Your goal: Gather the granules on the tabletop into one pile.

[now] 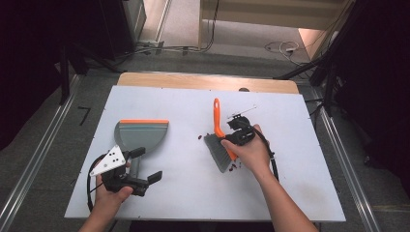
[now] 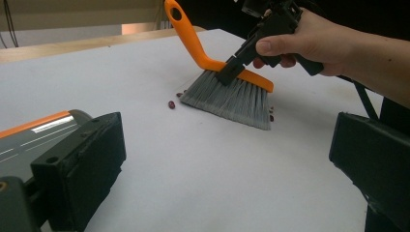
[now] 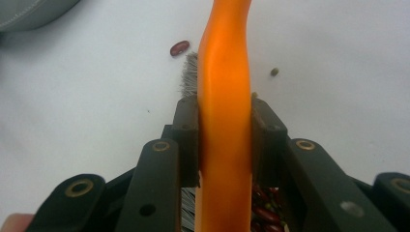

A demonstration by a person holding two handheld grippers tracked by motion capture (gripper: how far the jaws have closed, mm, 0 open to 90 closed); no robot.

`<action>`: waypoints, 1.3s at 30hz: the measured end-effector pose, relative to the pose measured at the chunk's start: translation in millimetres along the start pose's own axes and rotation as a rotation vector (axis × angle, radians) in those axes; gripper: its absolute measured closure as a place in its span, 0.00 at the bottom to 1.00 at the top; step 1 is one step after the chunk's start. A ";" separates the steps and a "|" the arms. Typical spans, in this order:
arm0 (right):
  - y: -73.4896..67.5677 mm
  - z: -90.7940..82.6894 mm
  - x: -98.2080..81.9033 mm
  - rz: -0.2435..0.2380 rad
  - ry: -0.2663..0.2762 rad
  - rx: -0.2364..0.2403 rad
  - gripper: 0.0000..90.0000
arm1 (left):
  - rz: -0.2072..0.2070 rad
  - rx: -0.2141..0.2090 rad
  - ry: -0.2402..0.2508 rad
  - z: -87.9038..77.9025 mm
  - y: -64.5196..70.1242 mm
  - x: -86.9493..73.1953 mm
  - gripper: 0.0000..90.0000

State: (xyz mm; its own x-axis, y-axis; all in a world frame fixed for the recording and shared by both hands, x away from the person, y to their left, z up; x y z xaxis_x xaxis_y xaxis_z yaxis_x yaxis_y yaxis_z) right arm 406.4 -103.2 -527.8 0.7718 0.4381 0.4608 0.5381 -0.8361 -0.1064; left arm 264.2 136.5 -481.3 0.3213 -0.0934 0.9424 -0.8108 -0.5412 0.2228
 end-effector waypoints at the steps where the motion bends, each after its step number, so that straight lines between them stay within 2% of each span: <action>1: 1.3 -0.3 -0.7 0.002 0.002 0.004 0.75 | -0.001 0.000 0.000 0.0 -0.2 -0.1 0.01; 7: 7.0 -3.1 -2.7 0.015 0.006 -0.009 0.75 | -0.001 0.000 -0.001 0.6 0.3 0.1 0.01; 11: 3.2 -9.0 0.9 0.046 0.031 0.047 0.76 | -0.001 0.002 -0.002 1.1 -0.1 -0.1 0.01; 14: -2.4 -15.3 7.3 0.046 0.052 0.061 0.76 | 0.000 0.001 -0.006 1.8 -0.2 -0.6 0.01; 20: -28.5 -14.6 27.9 0.032 0.064 0.092 0.76 | 0.003 -0.003 -0.010 2.5 0.6 -0.9 0.01; 24: -48.8 1.8 39.1 0.048 0.029 0.144 0.76 | 0.002 -0.002 -0.005 1.1 0.4 -0.4 0.01; 26: -52.5 12.4 43.0 0.061 0.008 0.141 0.76 | 0.003 -0.004 -0.002 0.4 0.4 -0.1 0.01; 29: -49.9 23.4 47.3 0.064 0.000 0.109 0.76 | 0.005 -0.005 -0.004 -0.5 0.3 -0.5 0.01; 31: -45.1 25.6 48.5 0.086 0.000 0.104 0.76 | 0.007 -0.004 -0.005 -0.5 0.2 -0.8 0.01; 39: -15.8 23.3 35.8 0.161 -0.015 0.056 0.75 | 0.009 -0.005 -0.012 1.9 1.1 -1.4 0.01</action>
State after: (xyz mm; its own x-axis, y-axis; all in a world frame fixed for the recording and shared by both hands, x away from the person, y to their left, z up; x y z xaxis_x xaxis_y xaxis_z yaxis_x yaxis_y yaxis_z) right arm 433.4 -66.6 -530.2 0.8544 0.3055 0.4203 0.4248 -0.8765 -0.2265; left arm 263.8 134.5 -482.9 0.3200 -0.1083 0.9412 -0.8159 -0.5365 0.2157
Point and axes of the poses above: each handheld gripper's, and its own axes: z roughly forward along the jaws, x roughly out of its top, y roughly to its right, the point moved 9 cm from there along z, roughly forward along the jaws, and after that the axes turned 10 degrees about -x, right-handed, at the moved point
